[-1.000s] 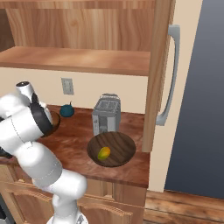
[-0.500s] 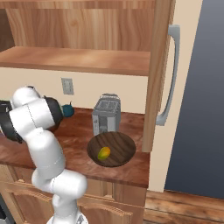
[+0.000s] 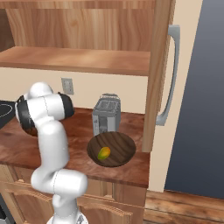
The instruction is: Pick both bowls and place them on the counter. Then place the cookie dough ball in one bowl and place the mango in the other bowl.
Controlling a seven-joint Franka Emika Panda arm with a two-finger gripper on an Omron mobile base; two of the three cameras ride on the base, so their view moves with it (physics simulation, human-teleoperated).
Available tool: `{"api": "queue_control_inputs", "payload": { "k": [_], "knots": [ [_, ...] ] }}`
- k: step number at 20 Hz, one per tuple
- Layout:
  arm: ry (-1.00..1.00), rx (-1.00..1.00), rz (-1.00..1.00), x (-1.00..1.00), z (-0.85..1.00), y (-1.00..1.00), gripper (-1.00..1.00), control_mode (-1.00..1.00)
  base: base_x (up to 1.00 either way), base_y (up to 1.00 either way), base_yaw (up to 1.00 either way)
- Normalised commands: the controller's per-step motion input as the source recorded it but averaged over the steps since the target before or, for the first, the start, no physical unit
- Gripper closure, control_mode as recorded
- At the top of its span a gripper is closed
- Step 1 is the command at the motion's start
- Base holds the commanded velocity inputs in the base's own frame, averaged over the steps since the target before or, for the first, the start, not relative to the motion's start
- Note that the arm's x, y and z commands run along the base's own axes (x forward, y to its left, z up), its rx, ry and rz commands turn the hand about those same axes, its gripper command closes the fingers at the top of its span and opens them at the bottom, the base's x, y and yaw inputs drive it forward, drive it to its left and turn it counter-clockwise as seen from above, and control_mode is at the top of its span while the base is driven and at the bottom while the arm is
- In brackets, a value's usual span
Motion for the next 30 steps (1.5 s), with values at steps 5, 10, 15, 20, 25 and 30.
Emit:
{"api": "queue_control_inputs", "payload": {
  "k": [5,10,15,20,25,30],
  "knots": [
    [0.11,0.0,0.07,0.12,-0.07,0.05,-1.0,-1.0,0.0,0.0,0.0],
    [0.02,0.0,0.08,-0.08,-0.01,0.03,-1.0,-1.0,0.0,0.0,0.0],
    [0.0,0.0,0.07,-0.3,0.04,0.0,-1.0,-1.0,0.0,0.0,0.0],
    [0.0,0.0,0.06,-0.32,0.08,-0.02,-1.0,-1.0,0.0,0.0,0.0],
    [-0.07,0.0,0.06,-0.33,0.27,-0.16,-1.0,-1.0,0.0,0.0,0.0],
    [-0.17,0.0,0.05,-0.47,0.35,-0.31,-1.0,-1.0,0.0,0.0,0.0]
  ]
}}
